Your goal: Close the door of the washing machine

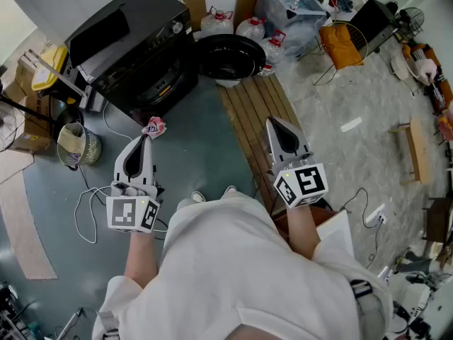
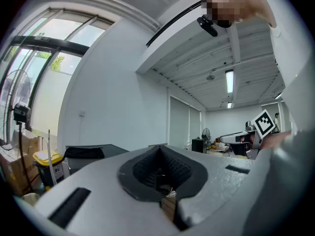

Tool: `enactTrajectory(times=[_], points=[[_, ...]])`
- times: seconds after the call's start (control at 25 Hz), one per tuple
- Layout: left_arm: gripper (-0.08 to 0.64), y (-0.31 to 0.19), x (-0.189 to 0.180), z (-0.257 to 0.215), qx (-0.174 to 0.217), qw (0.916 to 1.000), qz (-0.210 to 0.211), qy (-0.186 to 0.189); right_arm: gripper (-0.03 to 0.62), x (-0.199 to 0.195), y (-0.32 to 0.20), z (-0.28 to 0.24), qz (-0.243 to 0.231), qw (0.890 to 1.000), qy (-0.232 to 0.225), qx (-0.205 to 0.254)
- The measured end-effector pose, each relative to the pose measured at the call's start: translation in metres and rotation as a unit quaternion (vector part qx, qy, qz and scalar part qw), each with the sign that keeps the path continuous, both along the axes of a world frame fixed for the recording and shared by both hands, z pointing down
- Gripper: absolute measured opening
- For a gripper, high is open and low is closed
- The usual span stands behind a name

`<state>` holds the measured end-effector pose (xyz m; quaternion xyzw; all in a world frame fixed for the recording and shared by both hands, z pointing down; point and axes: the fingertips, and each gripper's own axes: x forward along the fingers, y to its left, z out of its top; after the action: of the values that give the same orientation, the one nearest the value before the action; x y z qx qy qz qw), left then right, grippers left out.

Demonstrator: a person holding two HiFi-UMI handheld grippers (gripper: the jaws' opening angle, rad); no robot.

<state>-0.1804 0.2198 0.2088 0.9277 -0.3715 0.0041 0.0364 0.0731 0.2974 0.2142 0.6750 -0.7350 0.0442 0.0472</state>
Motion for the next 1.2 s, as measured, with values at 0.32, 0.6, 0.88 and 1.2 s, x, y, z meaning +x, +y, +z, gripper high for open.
enactTrajectory(times=[0.32, 0.6, 0.88, 1.2], points=[[0.003, 0.006, 0.011, 0.0, 0.0, 1.0, -0.002, -0.002, -0.003, 0.011, 0.006, 0.002, -0.001, 1.0, -0.005, -0.001], [0.003, 0.014, 0.022, 0.0, 0.002, 1.0, -0.005, -0.005, -0.003, 0.022, 0.013, 0.004, -0.003, 1.0, -0.009, 0.002], [0.003, 0.02, 0.037, 0.001, 0.003, 0.9999, -0.008, -0.008, -0.002, 0.035, 0.016, 0.001, -0.031, 0.999, -0.02, 0.017], [0.003, 0.017, 0.058, 0.001, -0.006, 0.9997, -0.013, -0.019, 0.286, 0.092, 0.004, -0.008, 0.002, 1.0, -0.003, 0.017]])
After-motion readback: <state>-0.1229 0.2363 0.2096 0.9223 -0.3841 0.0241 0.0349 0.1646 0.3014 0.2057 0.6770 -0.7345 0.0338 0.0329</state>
